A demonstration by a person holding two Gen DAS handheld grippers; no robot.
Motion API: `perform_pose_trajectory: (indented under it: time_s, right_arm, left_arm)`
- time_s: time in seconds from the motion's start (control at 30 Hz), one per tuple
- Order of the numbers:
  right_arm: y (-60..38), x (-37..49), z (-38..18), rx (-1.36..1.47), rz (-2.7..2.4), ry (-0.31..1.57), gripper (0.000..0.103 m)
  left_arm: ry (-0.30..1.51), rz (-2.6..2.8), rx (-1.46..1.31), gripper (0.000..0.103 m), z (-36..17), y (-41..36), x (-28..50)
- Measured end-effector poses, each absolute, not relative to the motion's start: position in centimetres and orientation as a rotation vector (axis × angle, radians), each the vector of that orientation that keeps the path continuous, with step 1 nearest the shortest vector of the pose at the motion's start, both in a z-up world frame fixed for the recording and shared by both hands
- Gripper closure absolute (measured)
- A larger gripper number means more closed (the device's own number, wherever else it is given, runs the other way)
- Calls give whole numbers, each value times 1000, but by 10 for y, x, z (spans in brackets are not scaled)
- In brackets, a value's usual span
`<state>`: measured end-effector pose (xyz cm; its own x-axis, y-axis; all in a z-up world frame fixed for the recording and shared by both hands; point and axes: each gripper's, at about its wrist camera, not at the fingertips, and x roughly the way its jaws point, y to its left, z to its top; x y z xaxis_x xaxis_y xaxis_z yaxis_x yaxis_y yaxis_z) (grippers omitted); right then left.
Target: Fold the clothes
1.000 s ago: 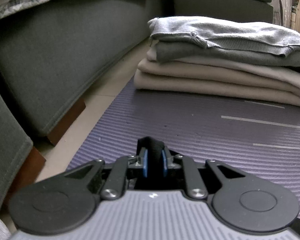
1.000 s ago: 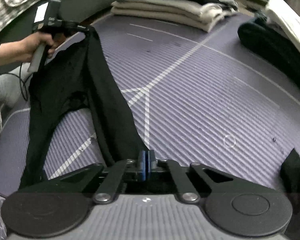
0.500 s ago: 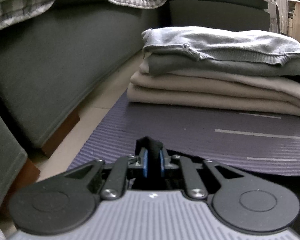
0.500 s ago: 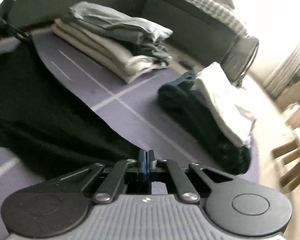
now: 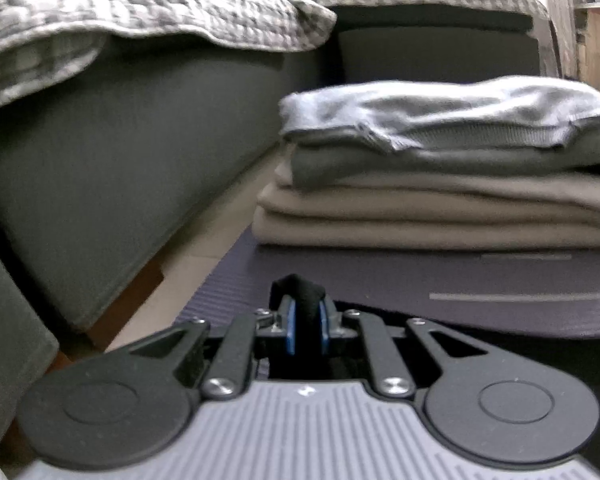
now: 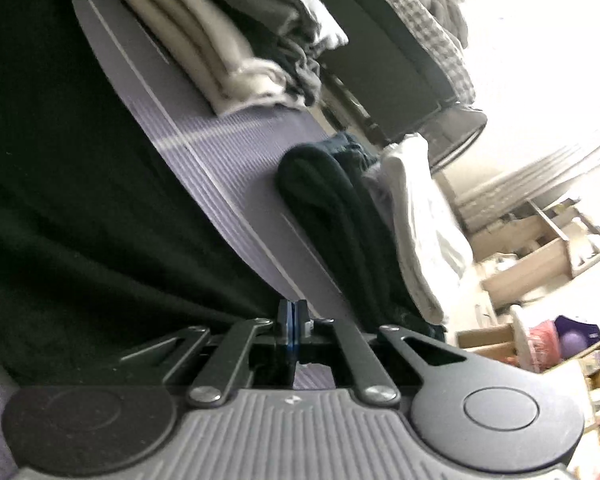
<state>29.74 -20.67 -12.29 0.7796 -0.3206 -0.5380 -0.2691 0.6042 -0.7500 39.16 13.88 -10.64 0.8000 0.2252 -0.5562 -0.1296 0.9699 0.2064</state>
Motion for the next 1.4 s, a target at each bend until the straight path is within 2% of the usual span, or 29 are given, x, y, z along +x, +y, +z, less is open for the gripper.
perform_pose_trajectory:
  time_s: [0.17,0.27,0.3,0.33,0.37,0.43,0.5,0.63,0.67,1.1,1.23,1.3,1.33,1.37,1.4]
  right_arm:
    - [-204,307,-137,-980,-42,768,103]
    - [-205,313,-140,-971,-55,801,99]
    - [-206,314,-140,-962,-56,803,96]
    - [-208,316,-138,-941,-64,803,86]
    - [-210,317,-135,-916,-79,800,71]
    - [-217,319,-125,-852,-104,803,55]
    - [-227,319,-115,-776,-106,824,48]
    - [-257,315,-96,-613,-113,863,28]
    - [-267,314,-92,-575,-115,868,27]
    - [-382,282,-78,-262,-174,941,27]
    - [-394,278,-91,-158,-99,994,32]
    - [-396,278,-94,-109,-64,1007,42]
    - [-397,279,-92,-77,-39,1014,63]
    - [-398,279,-91,-57,-24,1017,92]
    - [-397,278,-90,-51,-20,1022,95]
  left_arm:
    - [670,163,250,81,-120,130,396]
    - [690,168,276,70,-123,128,398]
    - [690,172,280,55,-123,128,399]
    - [695,184,273,37,-122,129,400]
    - [701,197,266,29,-120,131,401]
    - [705,208,239,8,-116,135,401]
    - [712,216,205,1,-111,139,399]
    - [714,246,187,0,-103,138,392]
    - [707,252,191,0,-101,135,390]
    - [722,92,310,0,-105,59,358]
    - [754,90,314,0,-115,56,359]
    - [770,97,305,0,-118,57,360]
    - [777,102,285,0,-119,60,360]
    - [783,108,264,0,-120,63,360]
    - [785,109,258,0,-121,64,359]
